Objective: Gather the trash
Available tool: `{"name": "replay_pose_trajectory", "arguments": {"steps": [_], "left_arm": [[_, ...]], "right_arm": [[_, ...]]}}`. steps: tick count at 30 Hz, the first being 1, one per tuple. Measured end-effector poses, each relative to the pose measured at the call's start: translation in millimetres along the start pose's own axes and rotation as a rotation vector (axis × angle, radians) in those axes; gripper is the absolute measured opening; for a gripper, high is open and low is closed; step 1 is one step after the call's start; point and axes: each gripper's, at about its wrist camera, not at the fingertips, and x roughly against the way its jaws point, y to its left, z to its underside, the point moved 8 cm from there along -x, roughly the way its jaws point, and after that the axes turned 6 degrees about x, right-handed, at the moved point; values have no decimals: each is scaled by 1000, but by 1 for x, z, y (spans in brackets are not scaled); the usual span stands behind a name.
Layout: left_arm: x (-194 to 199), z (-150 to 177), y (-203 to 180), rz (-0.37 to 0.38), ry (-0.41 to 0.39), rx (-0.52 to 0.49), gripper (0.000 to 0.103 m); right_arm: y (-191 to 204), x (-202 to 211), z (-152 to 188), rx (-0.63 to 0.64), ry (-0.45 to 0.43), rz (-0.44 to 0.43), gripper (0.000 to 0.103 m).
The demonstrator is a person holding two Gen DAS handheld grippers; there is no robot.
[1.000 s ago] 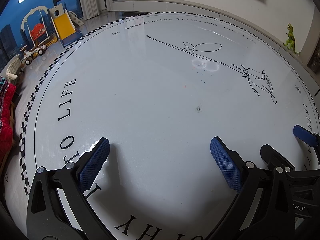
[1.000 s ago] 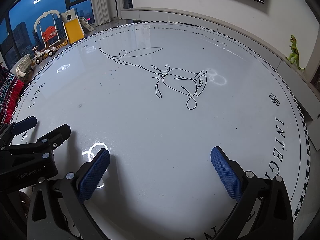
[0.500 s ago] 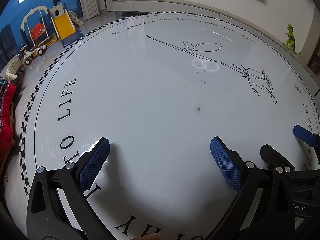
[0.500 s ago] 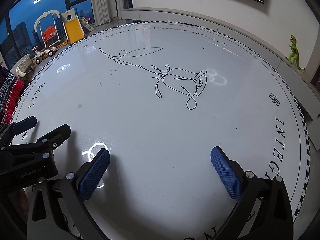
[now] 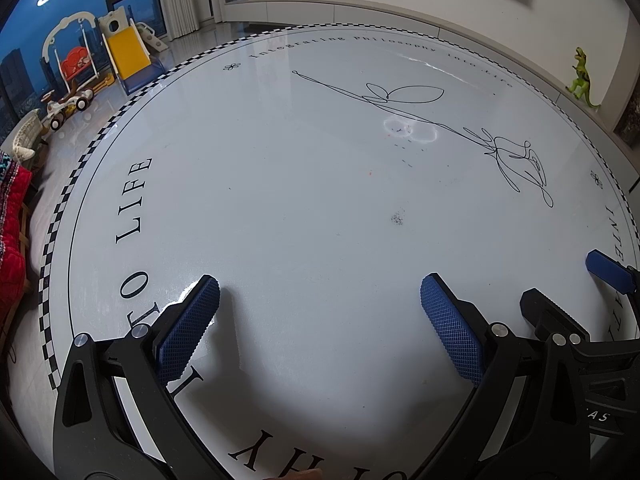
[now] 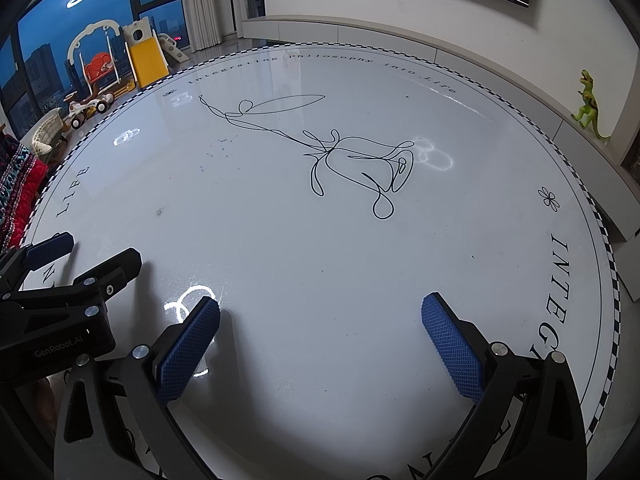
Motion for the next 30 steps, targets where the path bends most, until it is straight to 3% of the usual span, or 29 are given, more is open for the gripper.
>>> {"name": "replay_pose_trajectory", "arguments": {"steps": [30], "left_arm": [[-2, 0, 1, -2, 1, -2, 97]], "right_arm": [[0, 0, 0, 0, 0, 0, 100]]}}
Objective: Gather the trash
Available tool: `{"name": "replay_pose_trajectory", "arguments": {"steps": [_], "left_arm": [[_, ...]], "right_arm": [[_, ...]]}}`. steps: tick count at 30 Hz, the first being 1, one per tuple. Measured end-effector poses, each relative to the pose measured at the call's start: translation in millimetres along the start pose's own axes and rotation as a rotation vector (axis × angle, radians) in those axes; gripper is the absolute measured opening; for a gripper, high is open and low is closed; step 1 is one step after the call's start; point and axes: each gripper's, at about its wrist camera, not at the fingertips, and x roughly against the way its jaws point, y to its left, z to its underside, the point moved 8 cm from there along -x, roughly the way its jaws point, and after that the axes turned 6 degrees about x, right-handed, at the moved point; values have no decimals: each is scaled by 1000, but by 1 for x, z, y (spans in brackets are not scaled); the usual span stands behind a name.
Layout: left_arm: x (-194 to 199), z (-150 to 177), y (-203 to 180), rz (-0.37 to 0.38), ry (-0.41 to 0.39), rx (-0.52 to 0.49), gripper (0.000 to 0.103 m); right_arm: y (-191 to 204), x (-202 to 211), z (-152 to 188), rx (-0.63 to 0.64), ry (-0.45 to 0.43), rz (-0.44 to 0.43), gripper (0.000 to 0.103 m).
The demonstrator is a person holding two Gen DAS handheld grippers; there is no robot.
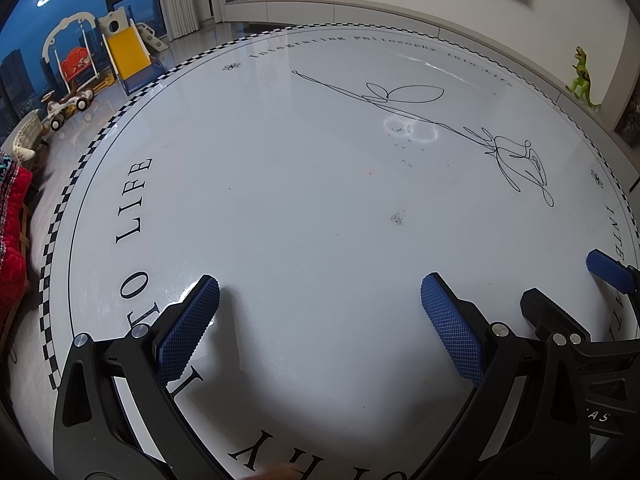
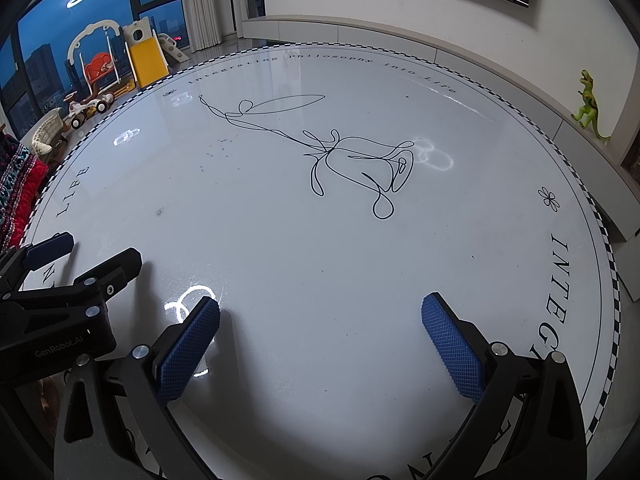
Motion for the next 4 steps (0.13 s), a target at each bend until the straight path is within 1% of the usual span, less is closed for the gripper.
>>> {"name": "replay_pose_trajectory", "arguments": {"steps": [4], "left_arm": [[0, 0, 0, 0, 0, 0, 97]], "right_arm": [[0, 0, 0, 0, 0, 0, 100]]}}
